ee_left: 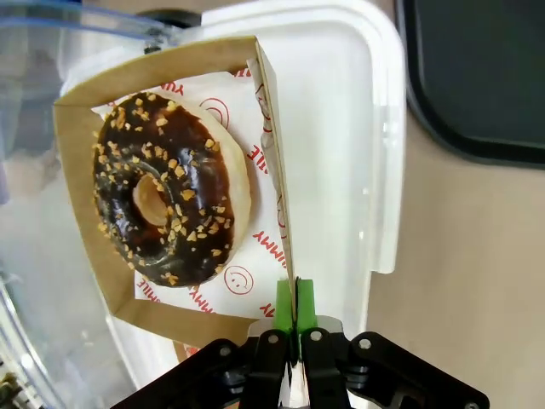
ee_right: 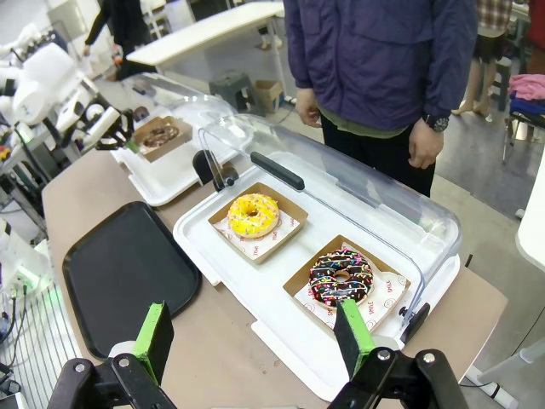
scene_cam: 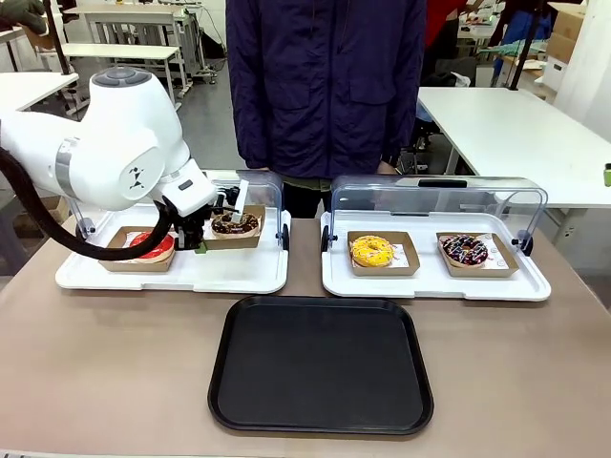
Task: Move the second donut from the left to the tray.
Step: Pick up the Paper togo box containing the Donut indicated by the person and place it on the Handle tray.
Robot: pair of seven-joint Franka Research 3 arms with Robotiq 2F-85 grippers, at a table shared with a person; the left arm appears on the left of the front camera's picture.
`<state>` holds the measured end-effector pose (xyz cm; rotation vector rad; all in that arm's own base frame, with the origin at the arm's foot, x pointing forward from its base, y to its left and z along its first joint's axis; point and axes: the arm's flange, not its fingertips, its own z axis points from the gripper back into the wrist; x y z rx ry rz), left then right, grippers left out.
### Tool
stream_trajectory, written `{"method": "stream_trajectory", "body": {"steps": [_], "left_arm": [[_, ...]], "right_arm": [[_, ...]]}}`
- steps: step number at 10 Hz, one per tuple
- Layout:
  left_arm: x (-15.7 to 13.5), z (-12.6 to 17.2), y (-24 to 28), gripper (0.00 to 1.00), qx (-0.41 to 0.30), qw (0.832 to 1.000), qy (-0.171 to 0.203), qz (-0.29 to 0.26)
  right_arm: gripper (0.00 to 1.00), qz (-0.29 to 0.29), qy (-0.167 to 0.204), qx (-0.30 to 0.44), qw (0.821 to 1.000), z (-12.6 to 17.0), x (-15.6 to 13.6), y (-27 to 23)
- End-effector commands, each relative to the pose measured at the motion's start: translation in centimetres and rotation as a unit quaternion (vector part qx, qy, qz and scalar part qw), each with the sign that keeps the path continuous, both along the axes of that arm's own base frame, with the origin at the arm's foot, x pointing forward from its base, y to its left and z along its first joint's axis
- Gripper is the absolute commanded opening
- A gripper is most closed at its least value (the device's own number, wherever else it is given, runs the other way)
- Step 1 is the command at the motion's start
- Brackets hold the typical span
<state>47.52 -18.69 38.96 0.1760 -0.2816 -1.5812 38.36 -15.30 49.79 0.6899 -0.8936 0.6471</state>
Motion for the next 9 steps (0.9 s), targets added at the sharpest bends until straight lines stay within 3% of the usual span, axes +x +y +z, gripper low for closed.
{"method": "stream_trajectory", "body": {"steps": [1, 4, 7, 9], "left_arm": [[-3.1, 0.6, -0.8, 0.02, -0.010, 1.000, -0.001, 0.020], [-8.9, 1.8, -2.7, 0.02, -0.015, 0.999, 0.016, 0.050], [-13.0, 1.2, -5.6, 0.02, -0.006, 0.999, 0.025, 0.026], [-12.1, 1.7, -5.4, 0.02, -0.004, 0.998, 0.048, 0.048]], "right_arm": [[1.00, 0.004, -0.017, 0.007, 1.000, 0.2, 0.4, 0.0], [1.00, 0.004, -0.017, 0.007, 1.000, 0.2, 0.4, 0.0], [1.00, 0.004, -0.017, 0.007, 1.000, 0.2, 0.4, 0.0], [1.00, 0.004, -0.017, 0.007, 1.000, 0.2, 0.4, 0.0]]}}
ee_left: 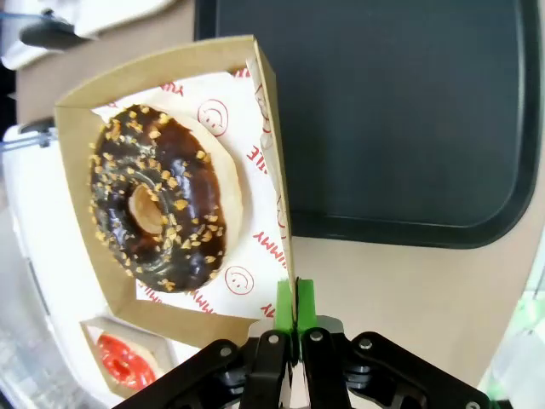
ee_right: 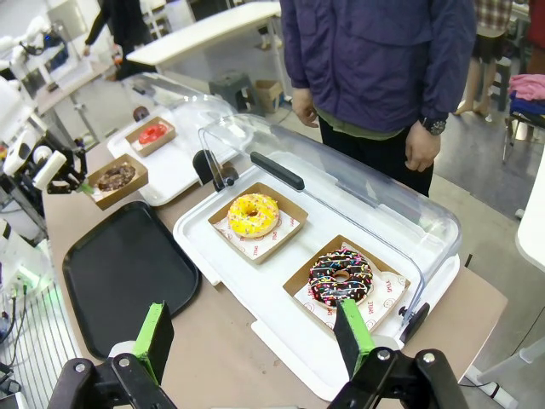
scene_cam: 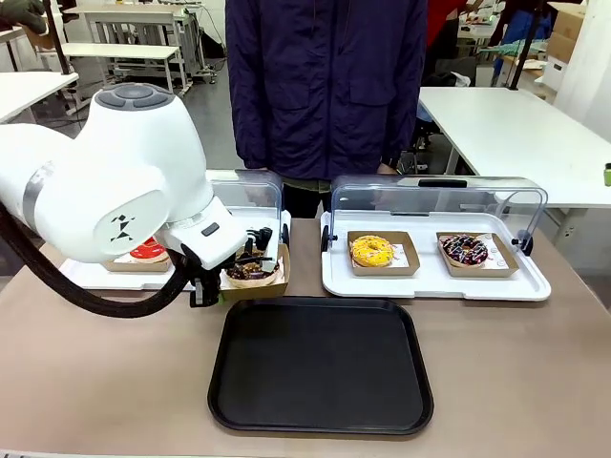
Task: Move the second donut from the left to the tray.
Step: Pick up the Paper togo box containing the Donut indicated by the person and place it on the Handle tray.
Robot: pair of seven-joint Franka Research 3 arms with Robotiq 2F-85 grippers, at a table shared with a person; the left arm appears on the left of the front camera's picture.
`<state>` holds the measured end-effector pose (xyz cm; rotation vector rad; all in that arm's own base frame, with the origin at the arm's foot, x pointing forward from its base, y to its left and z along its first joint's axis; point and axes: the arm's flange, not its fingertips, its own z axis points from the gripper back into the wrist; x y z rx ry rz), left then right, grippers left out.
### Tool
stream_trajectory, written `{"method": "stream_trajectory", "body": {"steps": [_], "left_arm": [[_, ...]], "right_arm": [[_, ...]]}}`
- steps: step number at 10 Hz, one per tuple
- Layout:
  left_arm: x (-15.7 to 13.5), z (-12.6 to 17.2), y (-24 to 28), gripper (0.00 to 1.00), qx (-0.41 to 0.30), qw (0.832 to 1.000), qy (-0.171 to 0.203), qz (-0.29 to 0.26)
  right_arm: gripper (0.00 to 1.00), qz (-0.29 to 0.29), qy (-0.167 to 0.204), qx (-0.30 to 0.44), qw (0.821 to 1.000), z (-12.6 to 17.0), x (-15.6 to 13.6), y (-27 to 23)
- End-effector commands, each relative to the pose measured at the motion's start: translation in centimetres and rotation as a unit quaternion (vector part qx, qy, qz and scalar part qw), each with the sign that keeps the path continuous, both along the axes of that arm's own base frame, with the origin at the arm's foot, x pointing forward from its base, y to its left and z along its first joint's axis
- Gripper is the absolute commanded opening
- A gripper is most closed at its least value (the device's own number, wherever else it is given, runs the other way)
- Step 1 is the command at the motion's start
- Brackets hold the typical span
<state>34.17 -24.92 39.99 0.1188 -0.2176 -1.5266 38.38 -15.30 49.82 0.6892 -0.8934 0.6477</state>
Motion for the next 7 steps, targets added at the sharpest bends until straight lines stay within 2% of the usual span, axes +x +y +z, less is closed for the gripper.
{"method": "stream_trajectory", "body": {"steps": [1, 4, 5, 7], "left_arm": [[0.2, 0.1, 0.1, 0.02, -0.003, 1.000, -0.008, -0.005], [0.0, 0.0, 0.0, 0.02, 0.000, 1.000, 0.000, -0.001], [-1.3, -0.4, -1.9, 0.02, 0.029, 0.999, 0.000, 0.016], [-4.1, -0.9, -5.9, 0.02, 0.024, 0.999, -0.039, 0.026]], "right_arm": [[1.00, 0.004, -0.017, 0.007, 1.000, 0.2, 0.3, 0.0], [1.00, 0.004, -0.017, 0.007, 1.000, 0.2, 0.3, 0.0], [1.00, 0.004, -0.017, 0.007, 1.000, 0.2, 0.3, 0.0], [1.00, 0.004, -0.017, 0.007, 1.000, 0.2, 0.3, 0.0]]}}
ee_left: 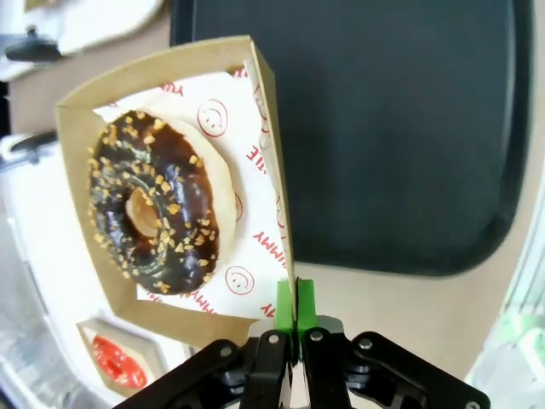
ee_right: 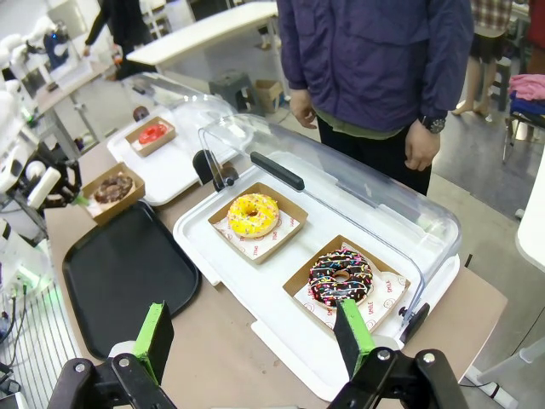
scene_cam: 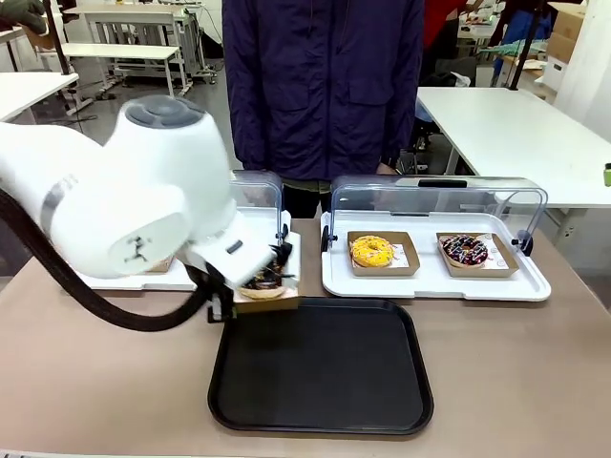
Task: Move the second donut from the left to the tray.
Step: Pick up the Paper togo box containing the Donut indicated by the person and place it on the Handle tray.
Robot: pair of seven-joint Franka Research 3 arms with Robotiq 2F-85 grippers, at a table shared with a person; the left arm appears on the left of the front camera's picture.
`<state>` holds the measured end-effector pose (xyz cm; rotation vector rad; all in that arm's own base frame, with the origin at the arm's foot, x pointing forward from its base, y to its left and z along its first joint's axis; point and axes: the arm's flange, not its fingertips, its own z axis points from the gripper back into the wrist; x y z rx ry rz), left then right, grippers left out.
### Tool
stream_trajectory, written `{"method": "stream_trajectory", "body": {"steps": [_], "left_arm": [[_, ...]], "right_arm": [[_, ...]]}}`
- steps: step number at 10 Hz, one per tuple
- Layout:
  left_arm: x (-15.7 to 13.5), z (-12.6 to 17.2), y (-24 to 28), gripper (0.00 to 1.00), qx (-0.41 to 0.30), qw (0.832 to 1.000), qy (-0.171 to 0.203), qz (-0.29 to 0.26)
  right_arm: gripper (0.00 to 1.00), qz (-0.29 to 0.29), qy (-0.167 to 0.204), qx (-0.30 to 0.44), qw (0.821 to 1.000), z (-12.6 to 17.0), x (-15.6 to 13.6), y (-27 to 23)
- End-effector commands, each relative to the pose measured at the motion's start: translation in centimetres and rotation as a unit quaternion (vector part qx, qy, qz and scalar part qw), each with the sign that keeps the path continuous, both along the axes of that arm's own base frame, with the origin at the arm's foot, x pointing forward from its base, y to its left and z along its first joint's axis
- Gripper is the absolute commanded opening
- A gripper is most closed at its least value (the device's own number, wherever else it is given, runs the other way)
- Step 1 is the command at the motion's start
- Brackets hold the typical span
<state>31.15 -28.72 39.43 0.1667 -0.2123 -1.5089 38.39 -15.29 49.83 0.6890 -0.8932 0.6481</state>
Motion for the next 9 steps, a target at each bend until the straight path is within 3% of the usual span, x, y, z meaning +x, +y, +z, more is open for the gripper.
{"method": "stream_trajectory", "body": {"steps": [1, 5, 9], "left_arm": [[-2.1, -0.9, -3.7, 0.02, 0.005, 0.999, -0.033, 0.010], [-4.3, -3.4, -9.0, 0.02, 0.005, 0.999, -0.039, -0.025], [-5.0, -5.9, -9.9, 0.02, 0.031, 0.999, -0.025, -0.032]], "right_arm": [[1.00, 0.004, -0.017, 0.007, 1.000, 0.2, 0.3, 0.0], [1.00, 0.004, -0.017, 0.007, 1.000, 0.2, 0.3, 0.0], [1.00, 0.004, -0.017, 0.007, 1.000, 0.2, 0.3, 0.0]]}}
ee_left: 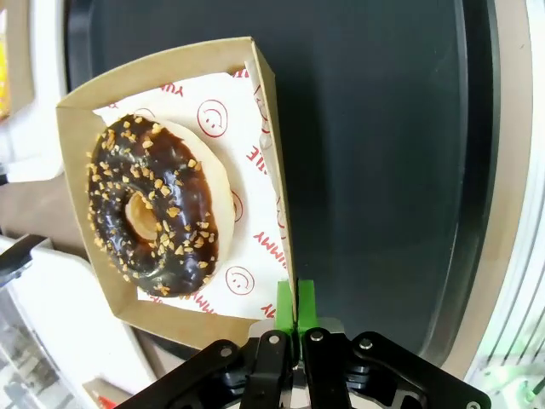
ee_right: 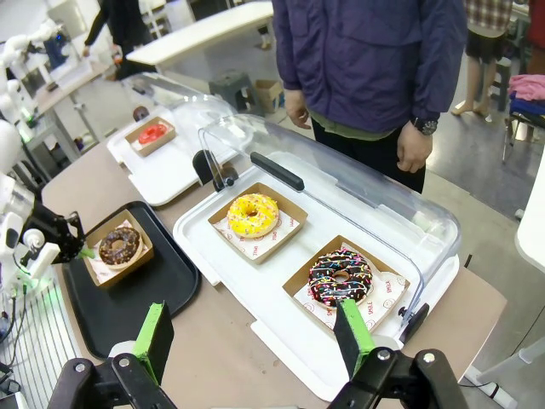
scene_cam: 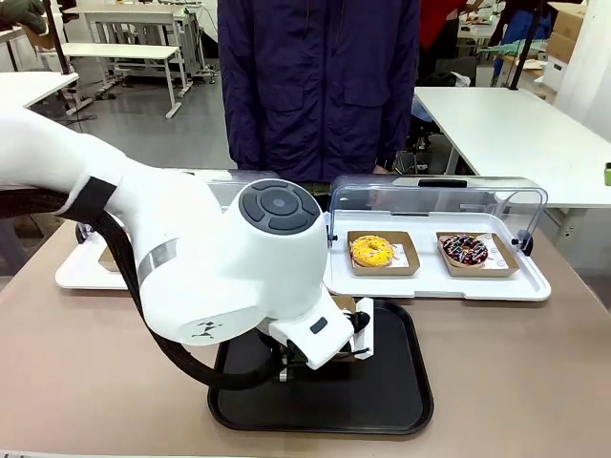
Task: Move the second donut from the left to the tray.
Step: Pick up the Paper togo box containing the Donut indicated by the person and place it on the Handle tray.
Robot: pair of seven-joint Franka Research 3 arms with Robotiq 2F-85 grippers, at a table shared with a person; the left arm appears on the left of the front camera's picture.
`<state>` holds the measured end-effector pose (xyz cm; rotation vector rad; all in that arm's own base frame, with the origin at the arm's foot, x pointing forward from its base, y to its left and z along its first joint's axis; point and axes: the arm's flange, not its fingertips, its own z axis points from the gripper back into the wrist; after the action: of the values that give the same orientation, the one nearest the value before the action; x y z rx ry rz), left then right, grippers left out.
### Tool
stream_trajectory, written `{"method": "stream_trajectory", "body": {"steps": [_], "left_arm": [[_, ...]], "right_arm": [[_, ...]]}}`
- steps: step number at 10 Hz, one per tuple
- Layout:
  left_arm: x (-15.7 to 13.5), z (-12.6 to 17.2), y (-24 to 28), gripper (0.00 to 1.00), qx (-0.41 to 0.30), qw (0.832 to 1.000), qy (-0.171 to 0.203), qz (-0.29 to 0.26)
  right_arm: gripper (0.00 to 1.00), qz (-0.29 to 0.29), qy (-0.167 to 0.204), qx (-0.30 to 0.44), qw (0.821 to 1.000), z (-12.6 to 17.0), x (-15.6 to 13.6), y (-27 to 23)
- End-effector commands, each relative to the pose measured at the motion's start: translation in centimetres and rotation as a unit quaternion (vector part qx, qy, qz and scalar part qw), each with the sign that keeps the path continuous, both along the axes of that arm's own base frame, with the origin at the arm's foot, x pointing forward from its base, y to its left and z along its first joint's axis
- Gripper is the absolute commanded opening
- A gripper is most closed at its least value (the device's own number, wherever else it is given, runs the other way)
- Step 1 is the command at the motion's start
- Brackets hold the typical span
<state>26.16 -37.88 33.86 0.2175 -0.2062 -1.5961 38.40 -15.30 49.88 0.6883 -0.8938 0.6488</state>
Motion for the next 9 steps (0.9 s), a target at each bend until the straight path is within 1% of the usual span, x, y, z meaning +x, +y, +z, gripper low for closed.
{"method": "stream_trajectory", "body": {"steps": [1, 3, 6, 7, 8, 9], "left_arm": [[-0.3, -0.8, -0.9, 0.02, 0.008, 1.000, -0.010, 0.008], [-0.5, -1.9, -1.3, 0.02, 0.009, 1.000, 0.008, -0.006], [-0.2, -2.2, -1.3, 0.02, 0.008, 1.000, 0.023, -0.007], [-0.1, -2.2, -1.4, 0.39, 0.009, 0.999, 0.033, 0.004], [0.0, -2.1, -1.3, 0.60, 0.005, 0.999, 0.044, -0.006], [0.2, -1.9, -1.1, 0.96, -0.011, 0.998, 0.058, -0.007]], "right_arm": [[1.00, 0.004, -0.017, 0.007, 1.000, 0.1, 0.3, 0.0], [1.00, 0.004, -0.017, 0.007, 1.000, 0.1, 0.3, 0.0], [1.00, 0.004, -0.017, 0.007, 1.000, 0.1, 0.3, 0.0], [1.00, 0.004, -0.017, 0.007, 1.000, 0.1, 0.3, 0.0], [1.00, 0.004, -0.017, 0.007, 1.000, 0.1, 0.3, 0.0], [1.00, 0.004, -0.017, 0.007, 1.000, 0.1, 0.3, 0.0]]}}
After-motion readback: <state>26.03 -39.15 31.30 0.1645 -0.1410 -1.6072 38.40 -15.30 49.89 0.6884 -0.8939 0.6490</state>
